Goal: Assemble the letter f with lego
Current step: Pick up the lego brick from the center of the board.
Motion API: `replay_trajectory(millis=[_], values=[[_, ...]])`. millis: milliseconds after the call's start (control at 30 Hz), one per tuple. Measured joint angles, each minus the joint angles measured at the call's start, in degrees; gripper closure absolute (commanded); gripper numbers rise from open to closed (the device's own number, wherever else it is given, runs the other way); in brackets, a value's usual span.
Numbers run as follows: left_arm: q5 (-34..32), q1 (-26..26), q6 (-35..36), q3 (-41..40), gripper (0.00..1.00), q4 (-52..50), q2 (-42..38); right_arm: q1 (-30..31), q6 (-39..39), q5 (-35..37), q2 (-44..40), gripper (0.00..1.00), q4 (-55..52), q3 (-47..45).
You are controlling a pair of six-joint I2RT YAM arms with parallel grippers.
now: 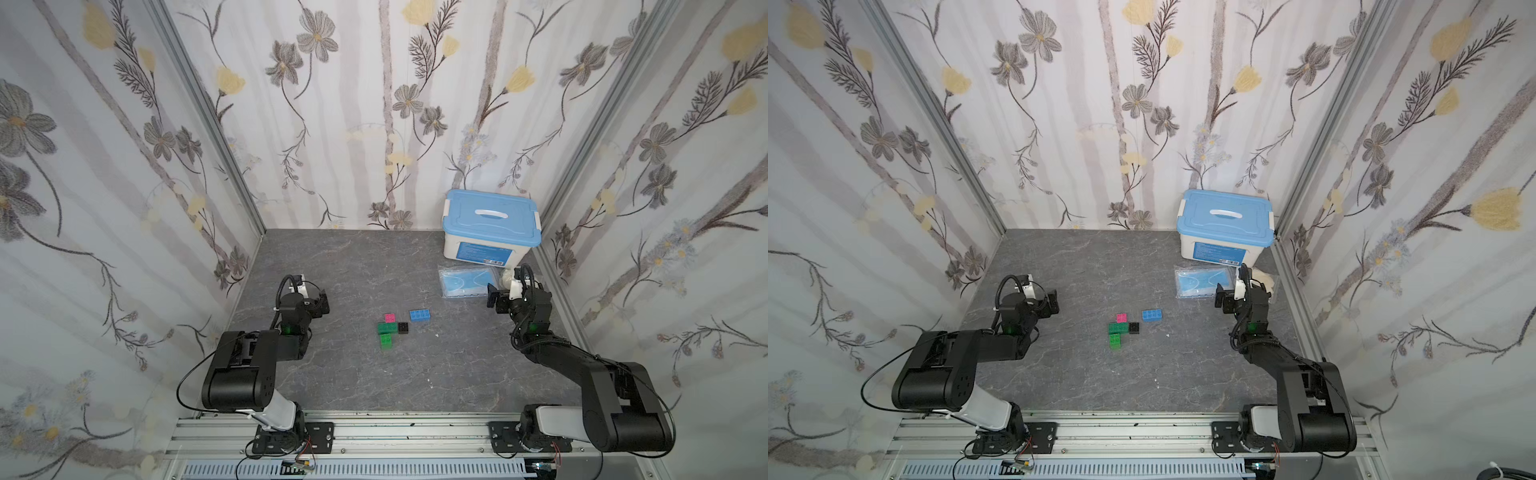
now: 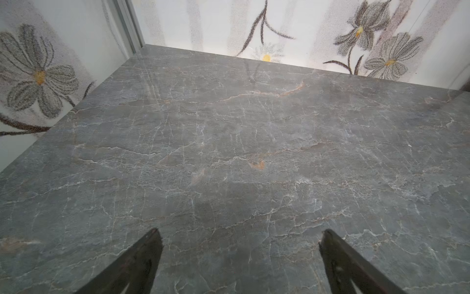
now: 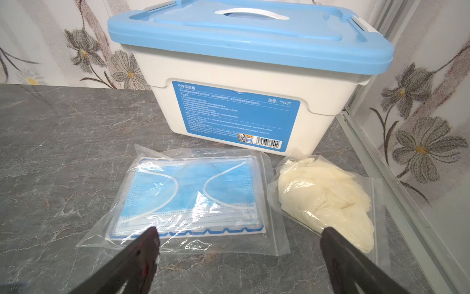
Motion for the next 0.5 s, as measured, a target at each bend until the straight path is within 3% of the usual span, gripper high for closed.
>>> replay_trajectory(millis=[500], values=[[0.35, 0.00, 0.00, 0.00, 0.00, 0.00, 0.00, 0.07, 0.00, 0.00, 0.00, 0.01, 0.00, 0.04]])
